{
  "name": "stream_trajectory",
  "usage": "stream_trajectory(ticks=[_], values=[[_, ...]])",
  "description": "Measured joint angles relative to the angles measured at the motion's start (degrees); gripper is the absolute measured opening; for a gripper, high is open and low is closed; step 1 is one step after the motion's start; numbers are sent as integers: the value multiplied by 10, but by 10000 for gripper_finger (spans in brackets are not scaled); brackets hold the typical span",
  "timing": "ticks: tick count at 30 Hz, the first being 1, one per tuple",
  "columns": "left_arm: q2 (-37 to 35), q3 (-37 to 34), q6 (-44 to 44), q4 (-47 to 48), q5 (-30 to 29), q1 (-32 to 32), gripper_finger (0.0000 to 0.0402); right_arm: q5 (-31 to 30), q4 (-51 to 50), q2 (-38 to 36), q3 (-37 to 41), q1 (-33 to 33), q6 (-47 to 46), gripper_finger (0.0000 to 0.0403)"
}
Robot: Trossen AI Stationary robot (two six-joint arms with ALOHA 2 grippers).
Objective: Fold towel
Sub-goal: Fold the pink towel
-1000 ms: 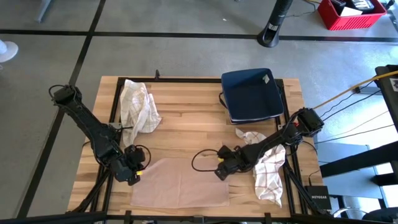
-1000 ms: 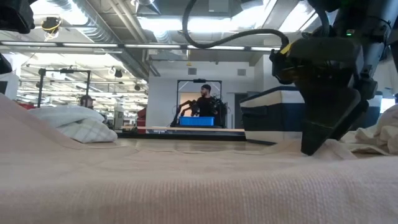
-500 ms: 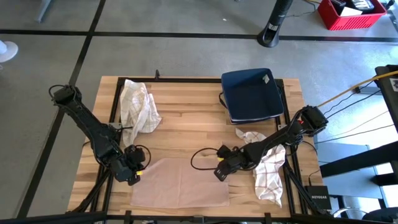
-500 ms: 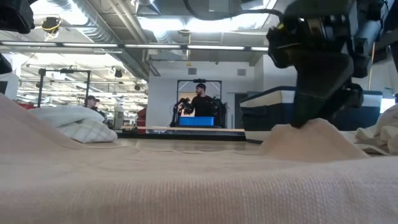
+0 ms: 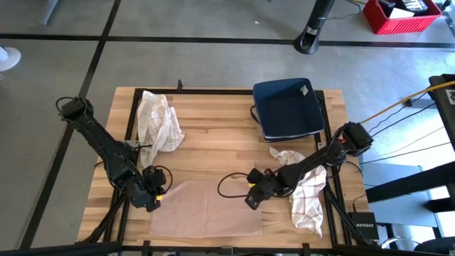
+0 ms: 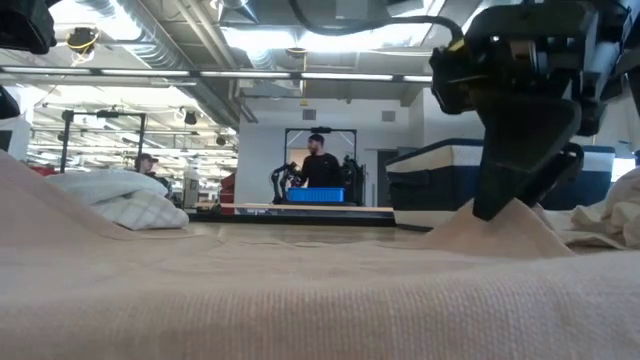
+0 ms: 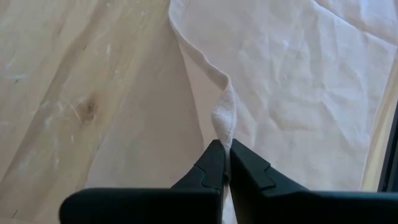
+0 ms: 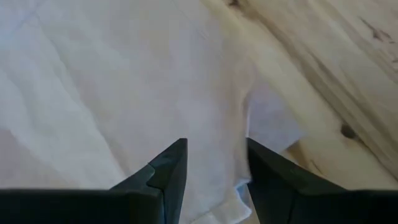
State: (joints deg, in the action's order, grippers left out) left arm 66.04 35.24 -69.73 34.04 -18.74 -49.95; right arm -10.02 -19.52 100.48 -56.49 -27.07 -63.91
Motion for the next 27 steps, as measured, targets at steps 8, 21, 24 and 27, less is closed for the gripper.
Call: stream_trajectory(ticks=[8, 21, 24, 27], values=[[0, 0, 8, 0, 0, 0, 2, -19, 1, 1, 0, 0, 46, 85], [0, 91, -41, 148, -24, -44, 1, -97, -148, -7, -104, -41, 138, 6], [0, 129, -54, 194, -44, -61, 1, -151, -196, -7, -141, -58, 159, 9], [0, 160, -74, 240, -62, -79, 1, -195, -231, -7, -172, -72, 177, 4]])
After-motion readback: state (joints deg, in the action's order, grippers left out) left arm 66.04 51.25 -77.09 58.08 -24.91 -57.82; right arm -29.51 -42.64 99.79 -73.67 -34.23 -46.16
